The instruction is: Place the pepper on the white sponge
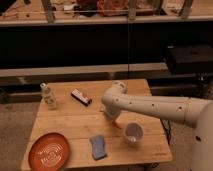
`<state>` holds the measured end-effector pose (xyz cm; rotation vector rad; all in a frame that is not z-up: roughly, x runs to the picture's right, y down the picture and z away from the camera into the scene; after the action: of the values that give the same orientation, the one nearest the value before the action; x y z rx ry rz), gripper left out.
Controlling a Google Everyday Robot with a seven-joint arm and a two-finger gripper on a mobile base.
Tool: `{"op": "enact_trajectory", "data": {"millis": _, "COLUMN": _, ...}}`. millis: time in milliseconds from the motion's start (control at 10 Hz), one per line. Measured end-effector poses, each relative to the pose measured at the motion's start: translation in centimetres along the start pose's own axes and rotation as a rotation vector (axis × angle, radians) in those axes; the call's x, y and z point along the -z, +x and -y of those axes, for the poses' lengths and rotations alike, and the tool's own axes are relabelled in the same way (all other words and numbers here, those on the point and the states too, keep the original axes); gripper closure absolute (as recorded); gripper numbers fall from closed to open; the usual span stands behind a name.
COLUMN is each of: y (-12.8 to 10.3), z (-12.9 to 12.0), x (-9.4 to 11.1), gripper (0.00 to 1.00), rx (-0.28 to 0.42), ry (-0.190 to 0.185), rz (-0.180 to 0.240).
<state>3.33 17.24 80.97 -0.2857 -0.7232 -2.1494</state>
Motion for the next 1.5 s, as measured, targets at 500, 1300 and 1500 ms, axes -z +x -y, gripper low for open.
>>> {"op": "enact_trajectory", "data": {"millis": 500, "y": 0.0, "z": 0.5, "x": -0.1, "gripper": 1.00, "rx": 0.004, "ry": 0.007, "rz": 0.002}}
{"op": "enact_trajectory", "data": {"millis": 1300, "y": -0.2, "z": 1.7, "x": -0.2, "gripper": 1.00, "rx": 0.016, "ry": 0.018, "rz": 0.007}}
{"op": "enact_trajectory", "data": {"millis": 1500, "y": -0.4, "z": 1.9, "x": -0.2, "gripper": 1.00, "rx": 0.017, "ry": 0.019, "rz": 0.008}}
